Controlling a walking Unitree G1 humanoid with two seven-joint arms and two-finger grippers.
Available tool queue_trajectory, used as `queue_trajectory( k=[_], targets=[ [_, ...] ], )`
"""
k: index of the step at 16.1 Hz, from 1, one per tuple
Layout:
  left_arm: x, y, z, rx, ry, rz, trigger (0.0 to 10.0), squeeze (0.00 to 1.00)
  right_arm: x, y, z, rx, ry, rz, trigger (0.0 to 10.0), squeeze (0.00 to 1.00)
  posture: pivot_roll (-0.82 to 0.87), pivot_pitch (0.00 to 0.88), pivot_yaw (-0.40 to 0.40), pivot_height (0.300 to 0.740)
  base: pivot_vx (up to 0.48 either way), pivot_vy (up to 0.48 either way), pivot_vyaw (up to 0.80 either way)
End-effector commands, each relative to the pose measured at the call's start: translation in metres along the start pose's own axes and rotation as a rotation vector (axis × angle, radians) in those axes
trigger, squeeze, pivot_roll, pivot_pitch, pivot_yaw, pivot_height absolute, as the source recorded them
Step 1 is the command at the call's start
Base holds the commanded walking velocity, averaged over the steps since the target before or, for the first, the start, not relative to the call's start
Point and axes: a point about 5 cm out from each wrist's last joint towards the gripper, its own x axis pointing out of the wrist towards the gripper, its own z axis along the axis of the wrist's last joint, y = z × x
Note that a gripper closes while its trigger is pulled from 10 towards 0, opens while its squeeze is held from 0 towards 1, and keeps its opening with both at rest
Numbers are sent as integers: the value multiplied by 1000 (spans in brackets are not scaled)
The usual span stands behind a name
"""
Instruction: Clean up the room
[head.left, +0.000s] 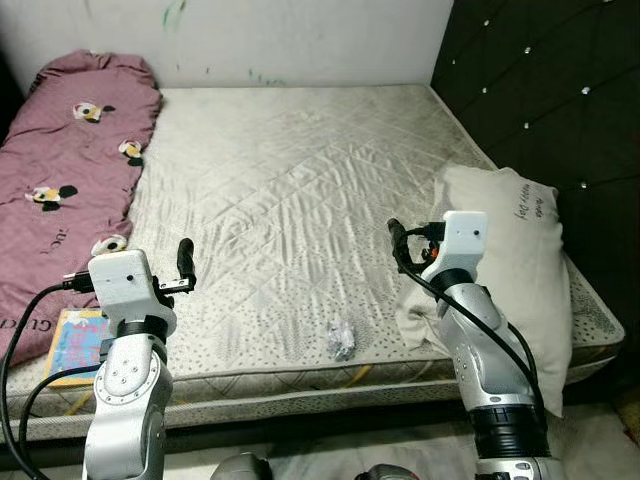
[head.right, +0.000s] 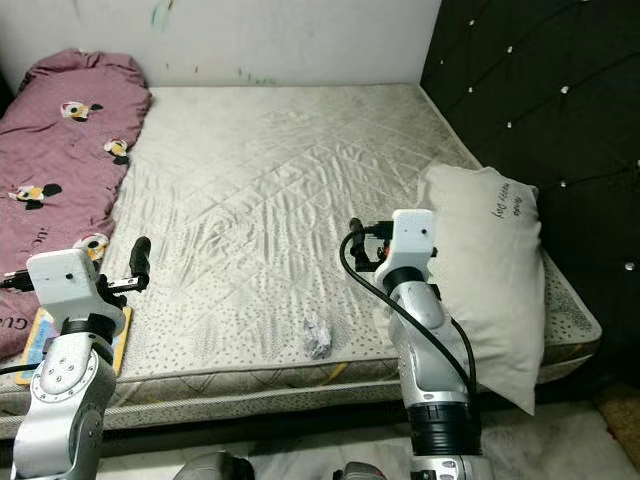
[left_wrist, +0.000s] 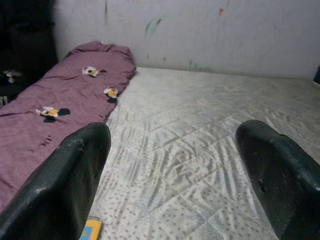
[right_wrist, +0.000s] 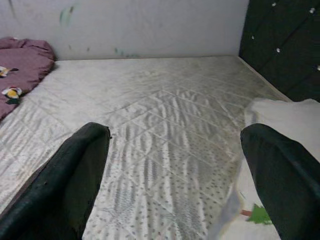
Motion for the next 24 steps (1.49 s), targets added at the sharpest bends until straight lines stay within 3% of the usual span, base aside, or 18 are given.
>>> queue_trajectory(
  k=[1, 9, 17, 24],
  targets=[
    [-1, 0, 2, 31, -2, 12, 10000, 0, 0, -2, 6, 5, -26, -9, 10000, 0, -11, 6, -11, 740, 0, 0, 0],
    [0, 3, -1, 31, -1, 26, 10000, 0, 0, 0, 5, 2, -24, 1, 10000, 0, -11, 5, -13, 740, 0, 0, 0],
    [3, 4, -1, 39, -4, 49, 10000, 0, 0, 5, 5, 17, -33, 30, 10000, 0, -8, 13, -16, 642, 0, 0, 0],
    [8, 3, 2, 40, -31, 65, 10000, 0, 4, 7, 7, 15, -37, 37, 10000, 0, -11, 0, -26, 637, 0, 0, 0]
  ],
)
